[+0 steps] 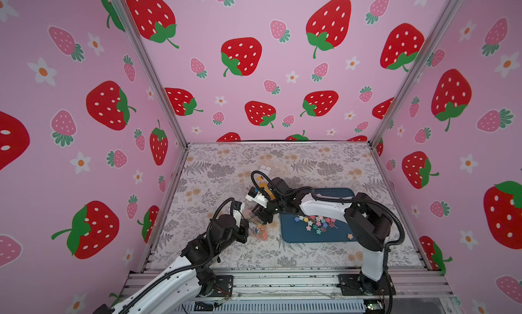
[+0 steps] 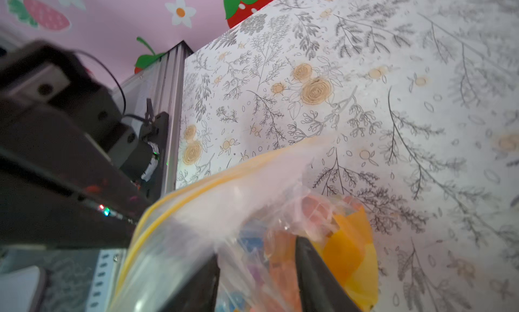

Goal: Pour candies out of the ziploc bag
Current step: Open the ziploc bag at the center of the board.

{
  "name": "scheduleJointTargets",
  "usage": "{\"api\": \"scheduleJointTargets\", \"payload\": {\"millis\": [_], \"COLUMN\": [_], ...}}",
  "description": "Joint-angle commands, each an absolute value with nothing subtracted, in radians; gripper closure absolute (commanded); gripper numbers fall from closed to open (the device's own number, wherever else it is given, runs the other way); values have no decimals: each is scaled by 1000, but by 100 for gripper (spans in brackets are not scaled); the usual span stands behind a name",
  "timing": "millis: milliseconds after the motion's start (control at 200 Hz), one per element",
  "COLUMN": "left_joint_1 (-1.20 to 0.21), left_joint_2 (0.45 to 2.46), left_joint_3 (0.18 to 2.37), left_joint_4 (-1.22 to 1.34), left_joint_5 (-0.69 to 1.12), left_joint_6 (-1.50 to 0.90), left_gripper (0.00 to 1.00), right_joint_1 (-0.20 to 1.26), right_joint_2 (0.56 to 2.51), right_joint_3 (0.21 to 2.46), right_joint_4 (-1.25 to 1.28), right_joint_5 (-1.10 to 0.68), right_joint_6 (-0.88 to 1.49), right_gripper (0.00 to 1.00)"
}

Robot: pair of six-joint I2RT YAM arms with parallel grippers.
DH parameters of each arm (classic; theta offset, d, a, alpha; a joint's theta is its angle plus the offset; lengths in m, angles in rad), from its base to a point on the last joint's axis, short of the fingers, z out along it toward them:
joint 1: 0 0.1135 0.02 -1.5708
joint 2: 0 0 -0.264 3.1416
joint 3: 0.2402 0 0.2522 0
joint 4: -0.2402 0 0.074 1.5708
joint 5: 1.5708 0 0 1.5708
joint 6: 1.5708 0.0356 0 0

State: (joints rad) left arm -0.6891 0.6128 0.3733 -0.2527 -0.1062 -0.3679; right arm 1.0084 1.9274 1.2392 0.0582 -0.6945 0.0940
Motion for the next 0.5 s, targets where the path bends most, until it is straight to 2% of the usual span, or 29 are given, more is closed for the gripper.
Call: {"api": "scheduleJointTargets", "payload": {"millis": [0,275,495], "left_joint_1": [-690,-689,-689], "left_joint_2": [599,576,557], "left_joint_3": [394,399,403], "left_joint_4": [-223,-245,-263], "left_joint_5": [-142,-184,-205], "left_joint_6": [-382,-393,-397], "left_gripper": [100,100,100], "right_joint_1": [1035,1034,1019], "right_joint_2": [1896,1790,1724], "right_joint_3": [1247,1189,1141], "right_joint_4": [47,36,13], "right_joint_5": [-733,-649,-598], "right_joint_6": [58,49,38], "right_gripper": [74,97,100]}}
